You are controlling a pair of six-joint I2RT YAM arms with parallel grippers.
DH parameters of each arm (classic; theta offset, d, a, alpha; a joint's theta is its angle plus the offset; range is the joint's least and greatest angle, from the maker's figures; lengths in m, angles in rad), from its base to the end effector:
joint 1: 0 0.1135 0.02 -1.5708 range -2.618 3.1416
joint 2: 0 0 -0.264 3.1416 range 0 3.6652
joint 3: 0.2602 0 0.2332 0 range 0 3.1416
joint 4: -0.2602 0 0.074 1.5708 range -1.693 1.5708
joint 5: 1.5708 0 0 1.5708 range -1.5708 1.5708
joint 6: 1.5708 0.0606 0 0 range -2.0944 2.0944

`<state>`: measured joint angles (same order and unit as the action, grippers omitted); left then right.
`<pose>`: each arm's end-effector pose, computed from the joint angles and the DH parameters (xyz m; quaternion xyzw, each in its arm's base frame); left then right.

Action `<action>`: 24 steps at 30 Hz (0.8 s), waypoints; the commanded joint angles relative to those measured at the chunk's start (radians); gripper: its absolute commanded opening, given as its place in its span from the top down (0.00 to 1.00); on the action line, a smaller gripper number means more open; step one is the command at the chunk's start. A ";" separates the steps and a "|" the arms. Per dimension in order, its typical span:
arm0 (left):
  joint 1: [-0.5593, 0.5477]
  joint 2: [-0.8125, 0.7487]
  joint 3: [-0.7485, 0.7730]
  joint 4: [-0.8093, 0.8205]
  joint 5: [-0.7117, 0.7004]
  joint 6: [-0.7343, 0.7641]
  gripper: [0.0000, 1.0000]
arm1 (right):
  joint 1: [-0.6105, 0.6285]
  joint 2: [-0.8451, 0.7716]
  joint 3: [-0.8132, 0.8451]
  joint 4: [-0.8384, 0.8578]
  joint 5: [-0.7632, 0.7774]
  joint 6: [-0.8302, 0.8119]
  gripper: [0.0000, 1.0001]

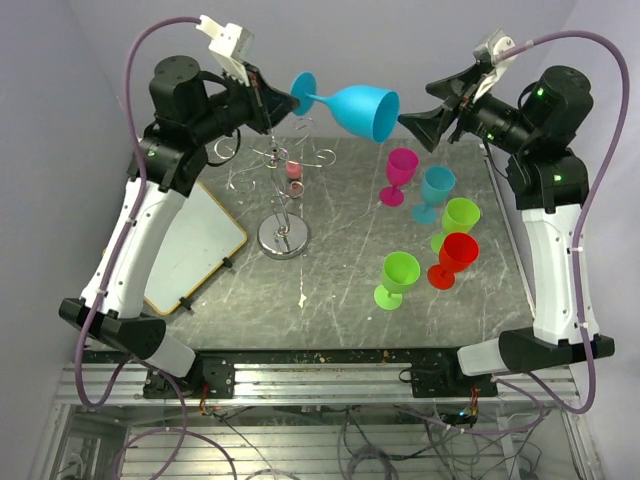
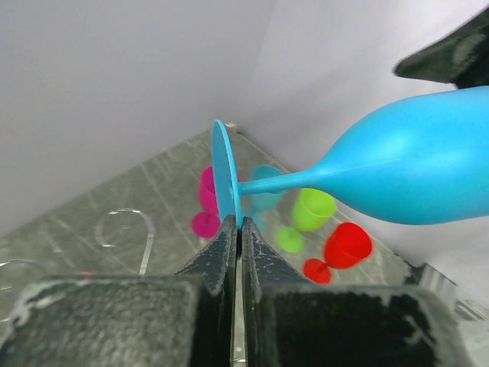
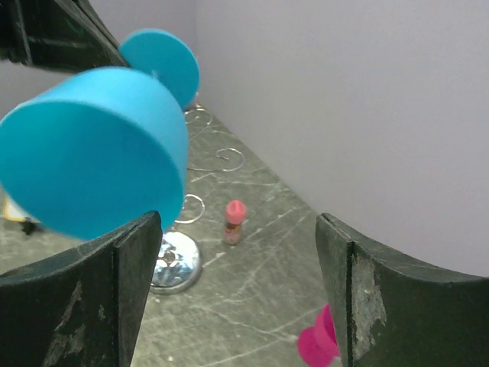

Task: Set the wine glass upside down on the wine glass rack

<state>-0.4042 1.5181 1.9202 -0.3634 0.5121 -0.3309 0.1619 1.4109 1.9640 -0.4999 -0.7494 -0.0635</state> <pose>0.2795 -0.1519 0.5254 0.2070 0.6635 -0.4144 0.5875 0.2464 0.0821 0.5499 -0.3359 0.6064 0.2847 0.6621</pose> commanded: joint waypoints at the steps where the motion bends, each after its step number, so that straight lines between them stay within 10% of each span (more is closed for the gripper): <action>1: 0.039 -0.056 0.076 -0.079 -0.117 0.148 0.93 | -0.004 -0.043 0.054 -0.090 0.055 -0.102 0.16; 24: 0.249 -0.385 0.081 -0.520 -0.527 1.024 0.93 | -0.100 -0.213 -0.101 -0.300 0.148 -0.434 0.05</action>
<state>-0.2050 1.1851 2.0369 -0.7982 0.0940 0.5446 0.0834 1.2327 1.9087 -0.7860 -0.6197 -0.4583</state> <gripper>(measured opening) 0.082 0.952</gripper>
